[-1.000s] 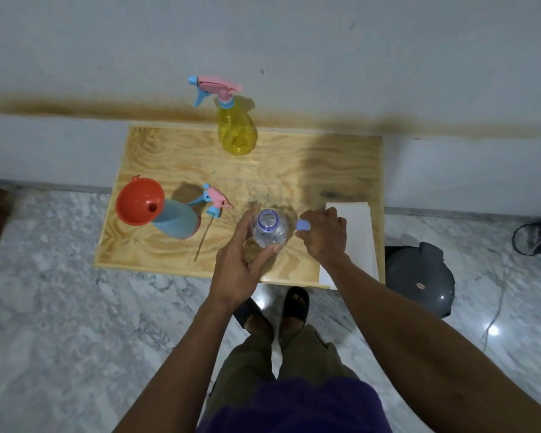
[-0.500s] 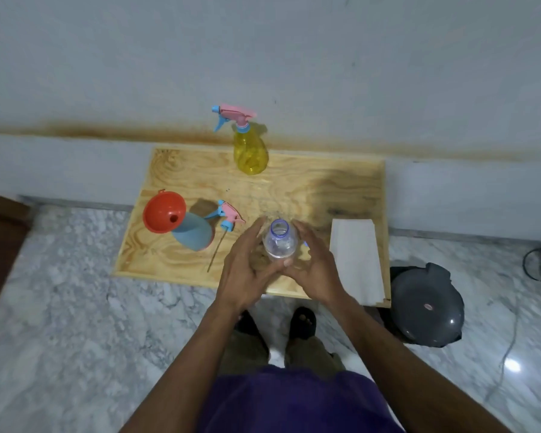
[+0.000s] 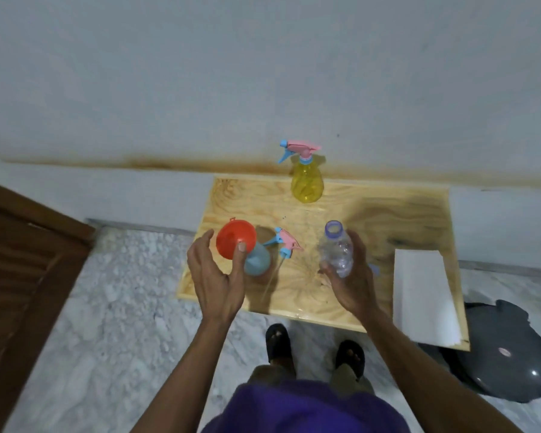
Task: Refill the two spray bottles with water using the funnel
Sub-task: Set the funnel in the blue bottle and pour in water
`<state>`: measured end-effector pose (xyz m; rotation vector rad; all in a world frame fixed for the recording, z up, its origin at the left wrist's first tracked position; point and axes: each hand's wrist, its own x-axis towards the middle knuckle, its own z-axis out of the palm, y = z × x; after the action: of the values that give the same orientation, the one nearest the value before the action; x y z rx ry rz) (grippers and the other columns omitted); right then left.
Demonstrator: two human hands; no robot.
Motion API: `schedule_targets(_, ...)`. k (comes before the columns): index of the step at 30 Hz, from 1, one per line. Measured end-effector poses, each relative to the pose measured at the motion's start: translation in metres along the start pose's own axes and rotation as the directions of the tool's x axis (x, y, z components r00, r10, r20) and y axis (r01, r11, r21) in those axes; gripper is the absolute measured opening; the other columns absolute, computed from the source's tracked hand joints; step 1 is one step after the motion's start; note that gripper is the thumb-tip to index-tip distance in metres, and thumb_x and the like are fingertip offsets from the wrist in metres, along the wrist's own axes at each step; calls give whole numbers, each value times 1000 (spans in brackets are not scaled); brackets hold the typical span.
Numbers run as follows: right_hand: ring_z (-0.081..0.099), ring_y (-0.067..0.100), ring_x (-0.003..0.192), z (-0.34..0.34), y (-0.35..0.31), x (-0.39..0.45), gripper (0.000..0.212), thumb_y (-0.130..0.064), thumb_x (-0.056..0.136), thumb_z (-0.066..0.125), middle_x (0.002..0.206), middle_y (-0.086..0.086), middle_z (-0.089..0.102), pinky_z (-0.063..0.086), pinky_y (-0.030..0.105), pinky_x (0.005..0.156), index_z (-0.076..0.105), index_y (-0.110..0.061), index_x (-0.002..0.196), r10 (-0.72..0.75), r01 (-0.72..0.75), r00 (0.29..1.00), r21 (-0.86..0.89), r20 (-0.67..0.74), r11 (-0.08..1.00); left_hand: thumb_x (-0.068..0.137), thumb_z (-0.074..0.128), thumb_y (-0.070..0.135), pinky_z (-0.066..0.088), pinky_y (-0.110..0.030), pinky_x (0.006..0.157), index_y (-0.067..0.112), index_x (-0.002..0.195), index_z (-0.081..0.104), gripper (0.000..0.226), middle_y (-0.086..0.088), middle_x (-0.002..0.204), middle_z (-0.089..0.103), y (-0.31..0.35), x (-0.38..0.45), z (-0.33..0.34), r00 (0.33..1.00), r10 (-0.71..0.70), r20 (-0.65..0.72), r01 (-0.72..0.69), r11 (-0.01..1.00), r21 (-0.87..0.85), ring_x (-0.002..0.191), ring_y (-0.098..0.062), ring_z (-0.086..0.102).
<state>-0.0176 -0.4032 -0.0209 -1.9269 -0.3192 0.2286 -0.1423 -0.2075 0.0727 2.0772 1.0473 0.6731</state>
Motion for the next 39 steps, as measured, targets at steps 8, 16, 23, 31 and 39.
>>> schedule_targets(8, 59, 22, 114, 11, -33, 19, 85, -55, 77, 63, 139, 10, 55, 46, 32, 89, 33, -17, 147, -87, 86, 988, -16, -128, 996, 86, 65, 60, 43, -48, 109, 31, 149, 31, 78, 3, 150, 35, -33, 26, -5, 976, -22, 215, 24, 1000, -8, 138, -18, 41)
schedule_targets(16, 60, -2, 93, 3, -111, 9, 77, -58, 75, 62, 113, -23, 60, 45, 9, 77, 39, -35, 144, -218, 204, 958, -88, -189, 975, 84, 75, 48, 36, -31, 106, 26, 153, 30, 85, 1, 153, 36, -46, 39, -2, 934, 35, 355, -10, 997, -73, 134, -8, 39)
schedule_targets(23, 72, 22, 80, -5, -137, 18, 83, -84, 67, 57, 93, -1, 74, 54, 30, 70, 40, -42, 137, -293, 308, 951, -269, 96, 913, 79, 74, 54, 31, -28, 106, 31, 155, 25, 93, 4, 155, 37, -51, 42, -5, 897, 44, 440, 12, 992, -124, 142, -15, 36)
schedule_targets(31, 72, 24, 90, 3, -132, 26, 81, -79, 73, 51, 112, 4, 75, 44, 24, 69, 42, -43, 144, -274, 416, 897, -457, 347, 786, 70, 67, 73, 30, -28, 104, 31, 156, 25, 105, 0, 153, 40, -56, 51, -9, 874, 40, 485, 19, 993, -117, 141, -18, 36)
schedule_targets(39, 66, 18, 76, 10, -126, 36, 77, -78, 78, 50, 104, 0, 76, 37, 24, 62, 39, -44, 146, -195, 477, 848, -551, 492, 684, 70, 74, 63, 34, -26, 98, 24, 155, 32, 103, 1, 146, 49, -58, 64, -15, 843, 105, 527, -56, 993, -108, 134, -18, 42)
